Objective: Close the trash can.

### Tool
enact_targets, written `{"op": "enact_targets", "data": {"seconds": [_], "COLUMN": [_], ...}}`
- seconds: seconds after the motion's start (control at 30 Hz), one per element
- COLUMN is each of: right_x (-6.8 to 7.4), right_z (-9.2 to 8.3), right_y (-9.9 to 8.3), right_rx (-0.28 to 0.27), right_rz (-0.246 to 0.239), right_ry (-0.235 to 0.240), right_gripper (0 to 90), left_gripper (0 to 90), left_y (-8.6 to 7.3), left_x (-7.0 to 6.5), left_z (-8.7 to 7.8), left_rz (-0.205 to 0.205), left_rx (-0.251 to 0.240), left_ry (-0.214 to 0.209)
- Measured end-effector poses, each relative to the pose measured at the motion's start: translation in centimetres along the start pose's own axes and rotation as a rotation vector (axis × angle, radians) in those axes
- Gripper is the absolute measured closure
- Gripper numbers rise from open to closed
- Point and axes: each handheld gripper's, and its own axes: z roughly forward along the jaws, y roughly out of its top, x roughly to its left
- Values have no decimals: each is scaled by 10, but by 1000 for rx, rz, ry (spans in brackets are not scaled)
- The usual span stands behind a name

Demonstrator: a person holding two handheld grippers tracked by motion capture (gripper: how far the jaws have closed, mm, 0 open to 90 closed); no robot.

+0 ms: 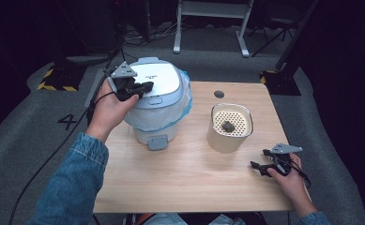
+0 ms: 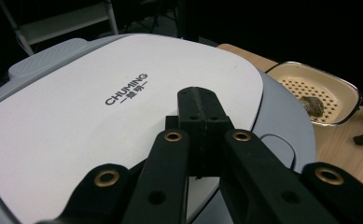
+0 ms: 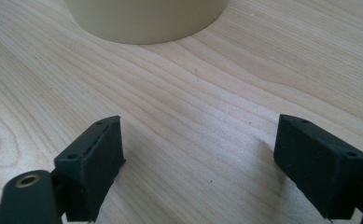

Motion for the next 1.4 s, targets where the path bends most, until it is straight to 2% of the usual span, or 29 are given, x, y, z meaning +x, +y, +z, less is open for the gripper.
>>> {"op": "enact_targets", "data": {"seconds": [0.03, 0.07, 0.1, 0.23, 0.27, 0.3, 0.37, 0.5, 0.77, 0.93, 1.2, 1.4], "right_x": [0, 0, 0, 0, 0, 0, 0, -1, -1, -1, -1, -1], "right_z": [0, 0, 0, 0, 0, 0, 0, 0, 2, 4, 7, 7], "right_y": [0, 0, 0, 0, 0, 0, 0, 0, 1, 3, 6, 6], "right_rx": [0, 0, 0, 1, 2, 2, 2, 2, 3, 3, 5, 5], "right_rz": [0, 0, -1, -2, -3, -4, -4, -6, -13, -16, -20, -20], "right_ry": [0, 0, 1, 1, 1, 2, 2, 4, 9, 13, 20, 20], "right_gripper": [157, 155, 154, 153, 153, 153, 153, 152, 146, 142, 139, 138], "left_gripper": [900, 900, 900, 900, 857, 701, 543, 422, 375, 366, 353, 352], "left_y": [-1, -3, -4, -3, -2, -2, -3, -4, -19, -30, -50, -66], "left_x": [-1, -3, -5, -8, -9, -10, -11, -16, -39, -51, -60, -59], "left_z": [1, 3, 5, 5, 4, 4, 0, -15, -44, -56, -68, -74], "left_rz": [-4, -34, -28, 12, 13, 11, 17, -2, 18, 26, 11, 12], "left_rx": [15, 1, -7, -10, -13, -17, -9, -50, -57, -31, -8, 7], "left_ry": [-14, -61, -82, -43, -24, 0, 17, 25, 2, 2, 6, 28]}}
